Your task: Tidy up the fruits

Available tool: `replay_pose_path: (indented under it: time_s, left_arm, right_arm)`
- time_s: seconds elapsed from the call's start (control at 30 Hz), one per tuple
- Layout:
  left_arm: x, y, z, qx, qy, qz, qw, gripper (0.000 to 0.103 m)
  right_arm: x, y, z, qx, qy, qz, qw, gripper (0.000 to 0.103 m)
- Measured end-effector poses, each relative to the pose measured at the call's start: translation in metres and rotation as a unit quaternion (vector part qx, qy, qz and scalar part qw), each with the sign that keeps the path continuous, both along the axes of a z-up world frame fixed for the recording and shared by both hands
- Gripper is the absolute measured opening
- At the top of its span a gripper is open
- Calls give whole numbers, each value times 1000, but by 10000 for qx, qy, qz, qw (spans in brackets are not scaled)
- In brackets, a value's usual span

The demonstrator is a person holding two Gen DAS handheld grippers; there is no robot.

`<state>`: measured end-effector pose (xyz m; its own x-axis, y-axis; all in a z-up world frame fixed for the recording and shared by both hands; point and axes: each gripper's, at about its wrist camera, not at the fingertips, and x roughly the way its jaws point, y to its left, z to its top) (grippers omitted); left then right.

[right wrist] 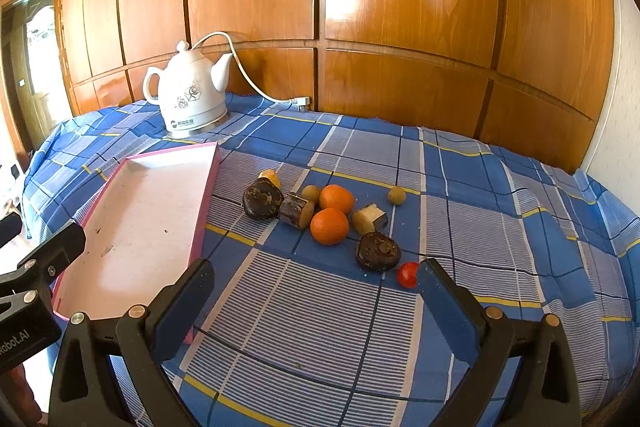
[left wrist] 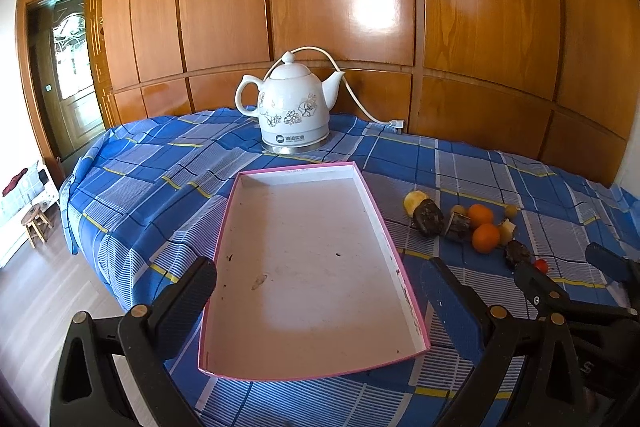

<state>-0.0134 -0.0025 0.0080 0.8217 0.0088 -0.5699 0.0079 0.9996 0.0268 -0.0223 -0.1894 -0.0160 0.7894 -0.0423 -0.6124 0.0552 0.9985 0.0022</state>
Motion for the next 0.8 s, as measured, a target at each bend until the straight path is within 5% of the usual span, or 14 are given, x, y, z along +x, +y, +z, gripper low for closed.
replay_pose_path:
  time_s: [0.8]
  left_arm:
    - [4,-6,-5,13,166,-156,9997,103]
  right_arm:
    - [12,-19,4,58,113,76,9999,103]
